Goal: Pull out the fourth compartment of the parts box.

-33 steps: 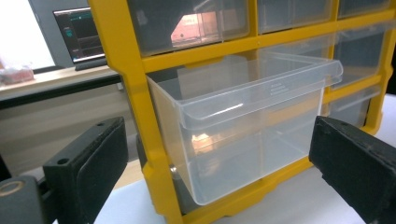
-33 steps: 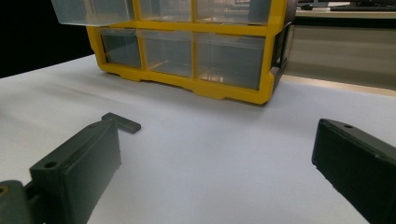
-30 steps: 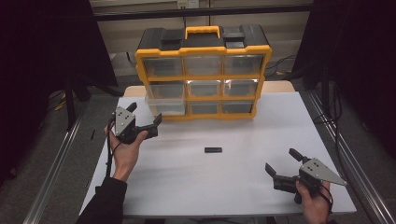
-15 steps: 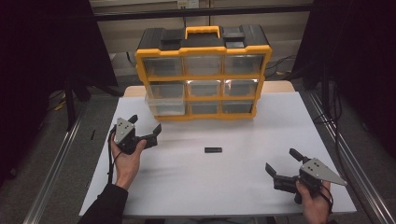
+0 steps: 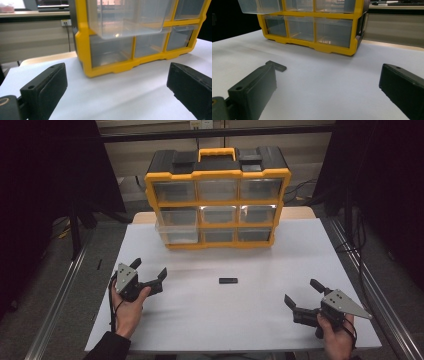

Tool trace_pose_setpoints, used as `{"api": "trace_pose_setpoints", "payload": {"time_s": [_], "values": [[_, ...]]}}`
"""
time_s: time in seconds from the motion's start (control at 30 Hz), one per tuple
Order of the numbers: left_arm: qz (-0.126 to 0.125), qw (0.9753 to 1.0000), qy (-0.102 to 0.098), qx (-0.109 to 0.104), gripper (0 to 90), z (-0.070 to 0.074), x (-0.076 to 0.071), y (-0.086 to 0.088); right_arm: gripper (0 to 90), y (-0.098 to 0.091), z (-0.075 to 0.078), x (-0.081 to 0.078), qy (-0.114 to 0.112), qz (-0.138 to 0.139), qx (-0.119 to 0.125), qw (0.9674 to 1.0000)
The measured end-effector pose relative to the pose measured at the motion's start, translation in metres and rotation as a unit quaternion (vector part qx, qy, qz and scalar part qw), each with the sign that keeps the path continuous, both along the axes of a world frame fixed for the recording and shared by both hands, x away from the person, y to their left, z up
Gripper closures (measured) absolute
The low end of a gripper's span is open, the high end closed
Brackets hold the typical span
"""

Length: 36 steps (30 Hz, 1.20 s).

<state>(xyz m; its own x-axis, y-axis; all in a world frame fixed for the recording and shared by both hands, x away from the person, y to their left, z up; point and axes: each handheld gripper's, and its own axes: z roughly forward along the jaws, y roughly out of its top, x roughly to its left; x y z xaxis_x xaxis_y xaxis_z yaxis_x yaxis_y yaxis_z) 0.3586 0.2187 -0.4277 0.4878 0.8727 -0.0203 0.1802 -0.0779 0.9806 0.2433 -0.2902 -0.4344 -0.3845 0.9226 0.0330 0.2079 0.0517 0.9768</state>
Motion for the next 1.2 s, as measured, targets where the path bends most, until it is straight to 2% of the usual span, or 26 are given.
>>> {"api": "trace_pose_setpoints", "payload": {"time_s": [0.1, 0.5, 0.57, 0.67, 0.73, 0.8, 0.83, 0.87, 0.93, 1.0, 1.13, 1.2], "values": [[-0.011, 0.9999, 0.002, 0.0, 3.0, -0.002, -0.008, 0.003, 0.7, 0.0, 0.0, 0.0, 0.001, -0.002, 0.001, 1.0], [-0.01, 0.9997, 0.012, -0.021, 3.1, -0.007, -0.03, 0.014, 0.4, -0.001, 0.0, 0.001, 0.003, -0.009, 0.006, 0.9999], [-0.006, 0.9999, 0.008, -0.013, 2.9, -0.007, -0.038, 0.016, 0.5, 0.0, 0.0, 0.002, 0.006, -0.011, 0.008, 0.9999], [-0.01, 0.9998, 0.009, -0.014, 2.9, -0.007, -0.042, 0.017, 0.5, 0.0, -0.001, 0.003, 0.006, -0.012, 0.008, 0.9999], [-0.011, 0.9997, 0.012, -0.018, 2.7, -0.007, -0.046, 0.018, 0.5, 0.0, -0.001, 0.003, 0.007, -0.014, 0.008, 0.9998], [-0.008, 0.9997, 0.017, -0.012, 2.8, -0.007, -0.049, 0.02, 0.5, 0.0, -0.001, 0.003, 0.007, -0.015, 0.008, 0.9998], [0.006, 0.9998, 0.017, -0.004, 2.8, -0.007, -0.052, 0.021, 0.5, -0.001, -0.001, 0.003, 0.006, -0.016, 0.006, 0.9998], [0.006, 0.9997, 0.023, -0.005, 2.8, -0.007, -0.053, 0.022, 0.5, -0.001, -0.001, 0.003, 0.005, -0.017, 0.007, 0.9998], [0.004, 0.9992, 0.034, -0.021, 2.8, -0.009, -0.055, 0.024, 0.5, -0.002, 0.0, 0.002, 0.006, -0.018, 0.01, 0.9998], [0.002, 0.9995, 0.03, -0.012, 2.8, -0.008, -0.057, 0.024, 0.5, -0.003, -0.001, 0.002, 0.008, -0.022, 0.014, 0.9996], [-0.005, 0.9999, 0.009, -0.011, 2.8, -0.004, -0.056, 0.023, 0.5, -0.003, -0.001, 0.002, 0.007, -0.018, 0.013, 0.9997], [-0.007, 0.9998, 0.008, -0.014, 2.8, -0.003, -0.055, 0.022, 0.5, -0.003, -0.001, 0.003, 0.008, -0.017, 0.014, 0.9997]]}}
